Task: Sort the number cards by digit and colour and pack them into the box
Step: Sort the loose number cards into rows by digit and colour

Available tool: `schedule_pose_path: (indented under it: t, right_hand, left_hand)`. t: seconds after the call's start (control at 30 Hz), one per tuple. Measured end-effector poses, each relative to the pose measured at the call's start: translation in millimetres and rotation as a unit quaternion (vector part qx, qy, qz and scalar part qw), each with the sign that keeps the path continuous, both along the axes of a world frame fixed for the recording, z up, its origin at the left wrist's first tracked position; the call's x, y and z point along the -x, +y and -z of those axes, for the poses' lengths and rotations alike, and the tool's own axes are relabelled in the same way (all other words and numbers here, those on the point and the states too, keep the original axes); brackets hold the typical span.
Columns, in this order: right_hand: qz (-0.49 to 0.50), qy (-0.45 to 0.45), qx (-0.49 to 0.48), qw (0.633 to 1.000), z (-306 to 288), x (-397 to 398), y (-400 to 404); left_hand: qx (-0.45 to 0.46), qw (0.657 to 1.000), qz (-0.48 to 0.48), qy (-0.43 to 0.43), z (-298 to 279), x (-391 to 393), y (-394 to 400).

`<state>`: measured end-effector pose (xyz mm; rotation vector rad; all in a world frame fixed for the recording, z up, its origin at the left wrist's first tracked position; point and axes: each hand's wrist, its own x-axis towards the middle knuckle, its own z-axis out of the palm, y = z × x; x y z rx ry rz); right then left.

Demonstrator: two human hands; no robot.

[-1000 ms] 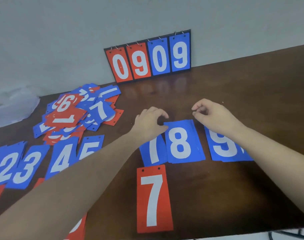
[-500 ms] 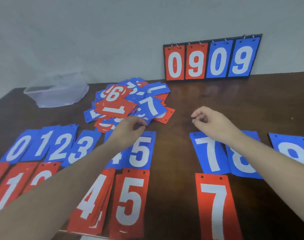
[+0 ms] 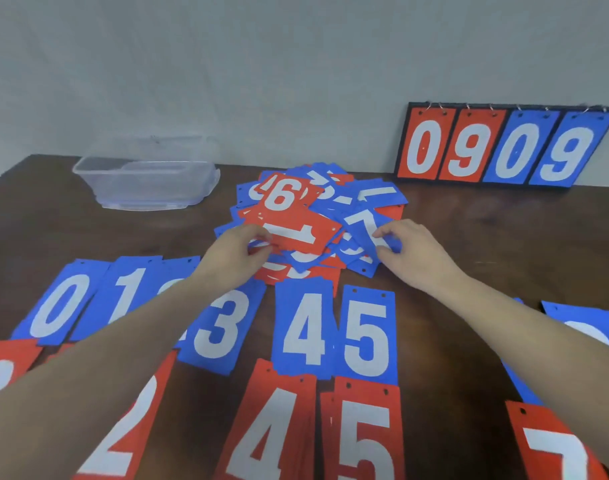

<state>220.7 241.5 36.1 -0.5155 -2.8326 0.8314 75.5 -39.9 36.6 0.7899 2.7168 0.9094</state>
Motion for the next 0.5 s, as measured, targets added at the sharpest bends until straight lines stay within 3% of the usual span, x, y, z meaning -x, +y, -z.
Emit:
schedule_pose_path:
  t: [0.17, 0.27, 0.5]
  right_hand:
    - [0.060, -0.047, -0.039, 0.996, 6, 25, 3]
    - [0.070, -0.094, -0.057, 0.991, 13, 28, 7]
    - [0.055, -0.048, 0.028, 0.997, 24, 26, 30]
  left_hand:
    - [0.075, 0.993, 0.087, 0.021, 4, 29, 16]
    - [0.143, 0.979, 0.127, 0.076, 14, 41, 18]
    - [0.193, 0.939, 0.211, 0.190, 16, 58, 16]
